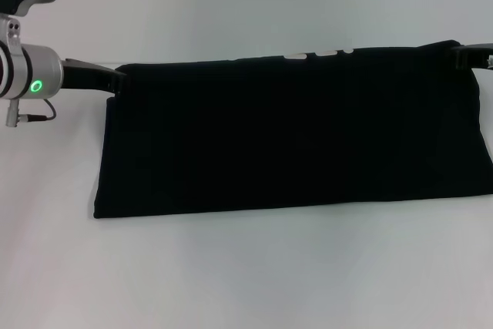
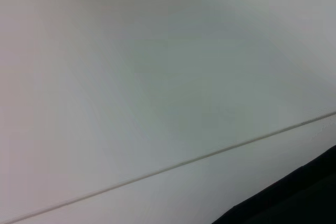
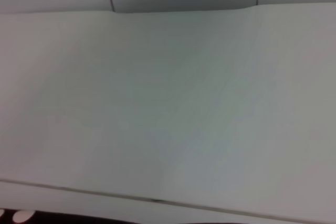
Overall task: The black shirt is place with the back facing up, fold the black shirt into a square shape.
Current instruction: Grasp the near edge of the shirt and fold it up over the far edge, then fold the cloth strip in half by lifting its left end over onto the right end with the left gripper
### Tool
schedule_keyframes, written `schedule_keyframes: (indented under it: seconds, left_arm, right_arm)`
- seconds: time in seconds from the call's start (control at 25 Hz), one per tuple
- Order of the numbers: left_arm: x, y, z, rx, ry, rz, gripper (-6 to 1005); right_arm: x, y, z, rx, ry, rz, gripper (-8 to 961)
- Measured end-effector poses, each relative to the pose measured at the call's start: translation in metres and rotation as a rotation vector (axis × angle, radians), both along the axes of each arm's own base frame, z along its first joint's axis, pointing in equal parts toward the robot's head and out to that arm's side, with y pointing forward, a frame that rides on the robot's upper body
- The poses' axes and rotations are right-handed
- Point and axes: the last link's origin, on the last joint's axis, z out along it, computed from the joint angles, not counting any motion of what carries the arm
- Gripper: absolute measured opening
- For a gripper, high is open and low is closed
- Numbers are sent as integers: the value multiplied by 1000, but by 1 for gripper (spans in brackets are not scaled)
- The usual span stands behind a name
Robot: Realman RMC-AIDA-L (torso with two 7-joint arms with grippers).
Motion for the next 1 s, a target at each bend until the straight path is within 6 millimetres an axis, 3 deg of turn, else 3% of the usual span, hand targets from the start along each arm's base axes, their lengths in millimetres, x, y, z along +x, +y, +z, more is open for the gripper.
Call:
schedule_keyframes:
  seconds: [0.56,0.72,1.0]
  left_arm:
    - [4,3,-16,12,44,-9,71]
    - [0,5,-21,59,73,1,94]
    - [-12,7,-11,176,38,82,347]
  right_arm:
    - [-1,-3,-12,-28,-22,5,43]
    - [6,-4,-6,-3,-37,-8,49]
    - [12,-3,16,41,-27,-22,351]
